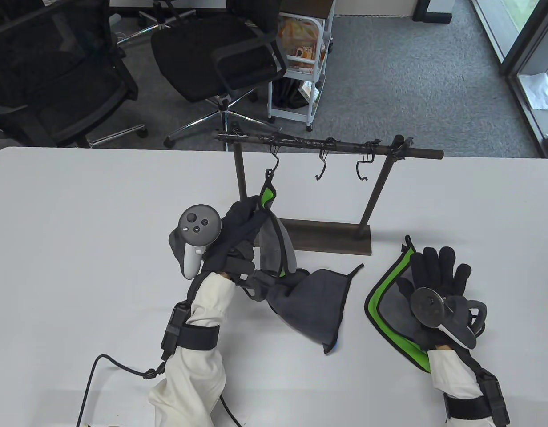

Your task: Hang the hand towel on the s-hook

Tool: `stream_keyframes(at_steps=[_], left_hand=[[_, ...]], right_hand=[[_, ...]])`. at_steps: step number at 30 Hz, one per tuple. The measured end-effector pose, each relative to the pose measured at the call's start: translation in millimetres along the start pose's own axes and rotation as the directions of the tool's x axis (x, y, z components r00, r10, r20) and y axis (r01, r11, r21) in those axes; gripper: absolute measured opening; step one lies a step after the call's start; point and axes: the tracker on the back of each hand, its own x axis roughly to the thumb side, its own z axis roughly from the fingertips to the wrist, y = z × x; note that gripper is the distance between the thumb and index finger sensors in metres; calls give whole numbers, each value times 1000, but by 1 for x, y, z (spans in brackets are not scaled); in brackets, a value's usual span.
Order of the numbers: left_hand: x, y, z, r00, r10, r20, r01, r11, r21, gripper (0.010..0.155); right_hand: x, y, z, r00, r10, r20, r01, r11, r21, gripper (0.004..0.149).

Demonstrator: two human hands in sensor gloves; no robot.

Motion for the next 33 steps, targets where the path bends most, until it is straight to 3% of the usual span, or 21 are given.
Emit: stream_keyframes(at_steps=[18, 28, 33], left_hand=[[-32, -13, -9, 998, -33, -62, 34, 999, 16, 50], [-27, 22, 13, 991, -128, -32, 131, 987, 90, 52], [-25, 42, 34, 995, -97, 37, 91, 985, 150, 51]], right_hand=[[-2, 3, 0, 1000, -2, -7, 2, 999, 38, 67], [-3, 3, -1, 1000, -10, -17, 11, 999, 47, 67], [-4, 2, -2, 1000, -17, -22, 18, 999, 48, 67]])
